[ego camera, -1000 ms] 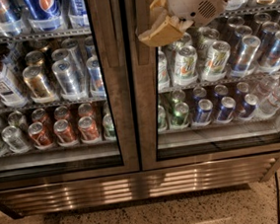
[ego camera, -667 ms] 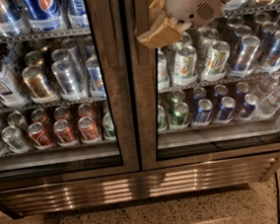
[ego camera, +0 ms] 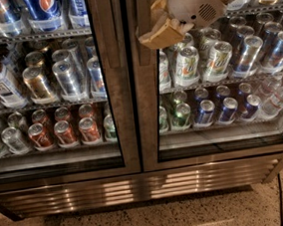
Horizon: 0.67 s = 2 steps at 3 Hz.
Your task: Open right fridge door
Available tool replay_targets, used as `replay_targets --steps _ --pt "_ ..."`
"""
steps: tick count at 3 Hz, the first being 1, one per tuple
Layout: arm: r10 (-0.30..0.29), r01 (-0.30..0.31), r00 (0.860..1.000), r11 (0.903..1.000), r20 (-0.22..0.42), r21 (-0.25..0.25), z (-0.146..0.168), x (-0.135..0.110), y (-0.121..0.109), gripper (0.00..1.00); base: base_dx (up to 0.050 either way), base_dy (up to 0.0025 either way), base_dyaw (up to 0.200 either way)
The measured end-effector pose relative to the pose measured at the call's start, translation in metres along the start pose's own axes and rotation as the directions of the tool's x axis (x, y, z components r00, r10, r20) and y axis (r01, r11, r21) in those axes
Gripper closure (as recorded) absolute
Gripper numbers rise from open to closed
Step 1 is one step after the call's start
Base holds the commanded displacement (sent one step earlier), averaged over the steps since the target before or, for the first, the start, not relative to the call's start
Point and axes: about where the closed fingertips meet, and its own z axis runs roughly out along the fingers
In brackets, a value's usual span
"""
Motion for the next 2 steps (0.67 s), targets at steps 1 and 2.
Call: replay_targets --steps 1,2 --pt "0.000 0.000 1.000 1.0000 0.001 -0.004 -0.0001 0.0002 0.0002 1.00 0.000 0.00000 0.000" --pt "-0.011 0.011 1.000 0.9998 0.006 -0.017 -0.0009 -0.0015 -0.0003 1.00 0.000 0.00000 0.000"
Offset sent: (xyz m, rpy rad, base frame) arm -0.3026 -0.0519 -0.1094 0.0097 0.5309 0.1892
